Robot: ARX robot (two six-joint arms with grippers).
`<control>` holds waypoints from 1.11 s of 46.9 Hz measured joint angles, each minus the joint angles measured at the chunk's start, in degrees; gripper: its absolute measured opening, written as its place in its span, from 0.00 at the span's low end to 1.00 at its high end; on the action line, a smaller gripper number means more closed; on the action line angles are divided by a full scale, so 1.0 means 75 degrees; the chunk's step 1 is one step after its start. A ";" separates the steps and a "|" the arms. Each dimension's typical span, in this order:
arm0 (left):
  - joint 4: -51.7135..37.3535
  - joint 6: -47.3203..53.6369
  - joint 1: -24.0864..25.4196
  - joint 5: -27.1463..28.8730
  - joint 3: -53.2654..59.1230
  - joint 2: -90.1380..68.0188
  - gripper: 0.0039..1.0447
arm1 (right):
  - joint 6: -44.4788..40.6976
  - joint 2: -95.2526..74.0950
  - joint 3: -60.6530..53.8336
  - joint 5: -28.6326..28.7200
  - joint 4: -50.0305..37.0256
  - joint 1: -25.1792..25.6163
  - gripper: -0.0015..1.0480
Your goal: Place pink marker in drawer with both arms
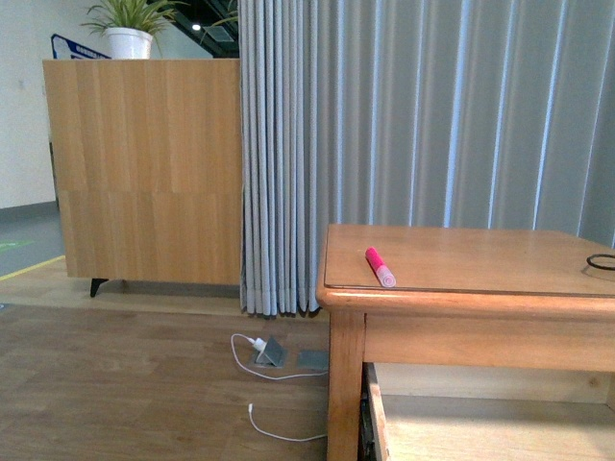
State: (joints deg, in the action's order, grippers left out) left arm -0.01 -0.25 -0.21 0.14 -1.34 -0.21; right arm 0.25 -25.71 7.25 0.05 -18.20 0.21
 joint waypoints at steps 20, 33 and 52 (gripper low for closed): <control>-0.1664 -0.1037 -0.1915 0.2416 -0.0280 -0.2072 0.94 | -0.0003 0.0000 0.0000 0.0003 0.0000 0.0000 0.92; -0.3856 -0.0810 -0.2308 0.1259 -0.2559 -0.6493 0.94 | 0.0000 0.0000 0.0000 0.0000 0.0000 0.0000 0.92; -0.4109 -0.0411 -0.3118 0.0766 -0.6811 -1.1870 0.94 | 0.0000 0.0000 0.0000 0.0000 0.0000 0.0000 0.92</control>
State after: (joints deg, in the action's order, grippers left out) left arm -30.83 -3.33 -23.59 5.89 -52.42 -89.23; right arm 0.25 -25.71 7.25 0.05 -18.20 0.21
